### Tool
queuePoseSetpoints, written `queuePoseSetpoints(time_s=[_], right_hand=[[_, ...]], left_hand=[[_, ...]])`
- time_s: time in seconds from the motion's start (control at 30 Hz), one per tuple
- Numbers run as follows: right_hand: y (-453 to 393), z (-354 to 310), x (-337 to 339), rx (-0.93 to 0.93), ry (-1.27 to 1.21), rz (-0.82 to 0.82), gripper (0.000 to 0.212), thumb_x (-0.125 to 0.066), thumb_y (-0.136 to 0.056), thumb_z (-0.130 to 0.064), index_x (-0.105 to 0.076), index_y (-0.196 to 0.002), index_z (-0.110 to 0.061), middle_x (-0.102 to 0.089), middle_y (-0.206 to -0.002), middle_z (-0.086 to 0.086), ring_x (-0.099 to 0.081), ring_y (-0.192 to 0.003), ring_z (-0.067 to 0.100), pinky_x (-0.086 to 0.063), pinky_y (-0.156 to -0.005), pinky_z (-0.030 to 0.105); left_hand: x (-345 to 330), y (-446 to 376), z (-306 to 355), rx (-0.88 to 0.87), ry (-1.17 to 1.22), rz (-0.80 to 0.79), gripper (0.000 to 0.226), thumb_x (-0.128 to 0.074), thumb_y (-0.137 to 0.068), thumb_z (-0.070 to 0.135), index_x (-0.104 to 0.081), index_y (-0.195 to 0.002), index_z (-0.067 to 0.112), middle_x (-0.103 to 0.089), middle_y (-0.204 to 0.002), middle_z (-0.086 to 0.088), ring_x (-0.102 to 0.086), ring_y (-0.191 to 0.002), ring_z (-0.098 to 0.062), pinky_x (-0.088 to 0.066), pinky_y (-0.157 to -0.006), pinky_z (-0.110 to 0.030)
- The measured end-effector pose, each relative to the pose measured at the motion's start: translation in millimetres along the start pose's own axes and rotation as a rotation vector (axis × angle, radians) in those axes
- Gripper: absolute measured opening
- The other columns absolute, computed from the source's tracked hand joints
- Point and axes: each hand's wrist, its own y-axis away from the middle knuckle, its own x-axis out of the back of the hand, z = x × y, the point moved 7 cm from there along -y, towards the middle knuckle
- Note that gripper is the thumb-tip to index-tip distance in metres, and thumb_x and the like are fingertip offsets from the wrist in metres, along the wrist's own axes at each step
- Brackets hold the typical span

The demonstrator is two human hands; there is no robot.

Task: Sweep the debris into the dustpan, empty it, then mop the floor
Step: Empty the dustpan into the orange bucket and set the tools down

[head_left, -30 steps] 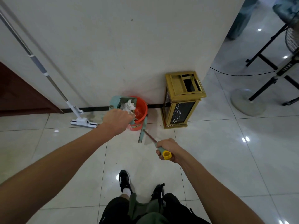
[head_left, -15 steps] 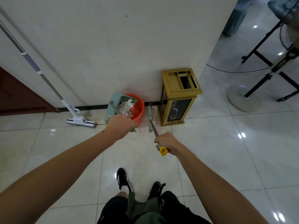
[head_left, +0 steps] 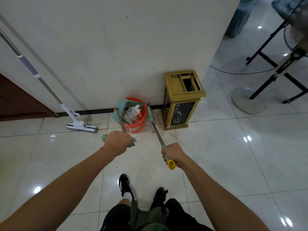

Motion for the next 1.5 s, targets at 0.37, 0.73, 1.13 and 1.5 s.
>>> queuePoseSetpoints(time_s=[0.37,0.73,1.13,1.5], right_hand=[[4,-2,4,0.098,0.105,0.043,0.017,-0.065,-0.086,-0.005,-0.067,-0.101,0.001,-0.063,-0.071,0.011,-0.060,-0.057,0.017,-0.053,-0.054,0.027],[12,3,-4,0.105,0.155,0.048,0.017,-0.065,-0.086,-0.006,-0.067,-0.102,0.000,-0.062,-0.070,0.010,-0.058,-0.054,0.017,-0.051,-0.051,0.025],[24,5,-3,0.163,0.201,0.036,0.041,-0.067,-0.085,-0.008,-0.061,-0.125,-0.005,-0.064,-0.078,0.011,-0.058,-0.059,0.017,-0.054,-0.055,0.026],[45,-8,-2,0.250,0.302,0.006,0.060,-0.067,-0.087,-0.012,-0.050,-0.145,-0.014,-0.067,-0.085,0.011,-0.060,-0.060,0.016,-0.051,-0.052,0.022]], left_hand=[[22,-1,-11,-0.022,-0.109,0.054,0.026,-0.060,-0.097,0.021,-0.066,-0.123,0.019,-0.069,-0.116,-0.004,-0.066,-0.107,-0.028,-0.052,-0.084,-0.040],[17,-5,-11,-0.057,-0.122,0.106,0.024,-0.062,-0.097,0.035,-0.073,-0.113,0.021,-0.073,-0.101,-0.001,-0.071,-0.093,-0.026,-0.057,-0.079,-0.040],[9,1,-1,-0.036,-0.216,0.066,0.022,-0.060,-0.098,0.036,-0.073,-0.110,0.023,-0.073,-0.100,0.002,-0.070,-0.090,-0.023,-0.044,-0.072,-0.034],[-33,7,0,-0.059,-0.347,0.036,0.018,-0.061,-0.097,0.035,-0.073,-0.101,0.021,-0.069,-0.090,0.004,-0.066,-0.079,-0.022,-0.041,-0.070,-0.034]])
